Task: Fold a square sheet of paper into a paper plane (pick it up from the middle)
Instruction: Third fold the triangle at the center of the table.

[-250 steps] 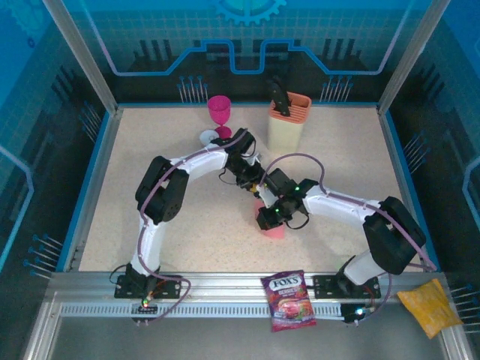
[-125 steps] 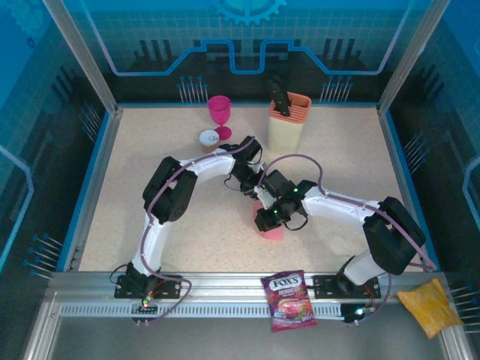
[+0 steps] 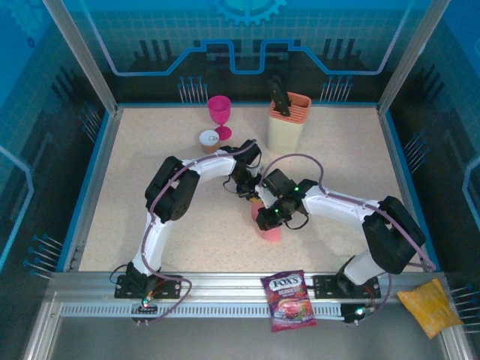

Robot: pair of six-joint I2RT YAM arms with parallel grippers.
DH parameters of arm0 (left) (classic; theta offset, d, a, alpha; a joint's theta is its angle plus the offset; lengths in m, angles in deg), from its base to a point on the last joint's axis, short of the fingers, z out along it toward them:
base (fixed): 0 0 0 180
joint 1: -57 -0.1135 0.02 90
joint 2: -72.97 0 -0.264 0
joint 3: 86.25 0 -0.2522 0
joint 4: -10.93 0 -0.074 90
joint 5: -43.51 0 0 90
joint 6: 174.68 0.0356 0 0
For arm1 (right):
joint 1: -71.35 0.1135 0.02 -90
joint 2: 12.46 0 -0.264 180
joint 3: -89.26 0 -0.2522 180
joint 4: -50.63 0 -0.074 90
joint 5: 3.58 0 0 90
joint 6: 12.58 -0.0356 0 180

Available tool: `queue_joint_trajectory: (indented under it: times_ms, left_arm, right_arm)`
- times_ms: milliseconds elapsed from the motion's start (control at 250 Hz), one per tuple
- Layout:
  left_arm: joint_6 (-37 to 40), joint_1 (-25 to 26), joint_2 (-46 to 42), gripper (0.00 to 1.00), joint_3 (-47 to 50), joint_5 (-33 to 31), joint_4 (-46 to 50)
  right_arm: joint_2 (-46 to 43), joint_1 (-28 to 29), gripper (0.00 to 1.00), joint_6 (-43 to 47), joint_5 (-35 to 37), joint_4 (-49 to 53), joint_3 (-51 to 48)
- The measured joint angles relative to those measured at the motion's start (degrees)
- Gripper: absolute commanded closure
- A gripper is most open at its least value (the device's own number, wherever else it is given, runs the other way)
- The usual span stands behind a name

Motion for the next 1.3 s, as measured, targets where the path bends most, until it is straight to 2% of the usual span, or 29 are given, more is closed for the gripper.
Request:
queue_joint_trajectory:
  times_ms: [783, 1302]
  left_arm:
    - [2.6, -0.4, -0.6, 0.94, 2.1, 0.3, -1.7]
    - [2.5, -0.4, -1.4, 0.96, 3.5, 0.1, -3.5]
  right_arm:
    - [6.3, -6.0, 1.00, 2.4, 8.0, 5.1, 4.2]
    - [8.6, -7.0, 1.00, 2.4, 9.2, 4.9, 5.4]
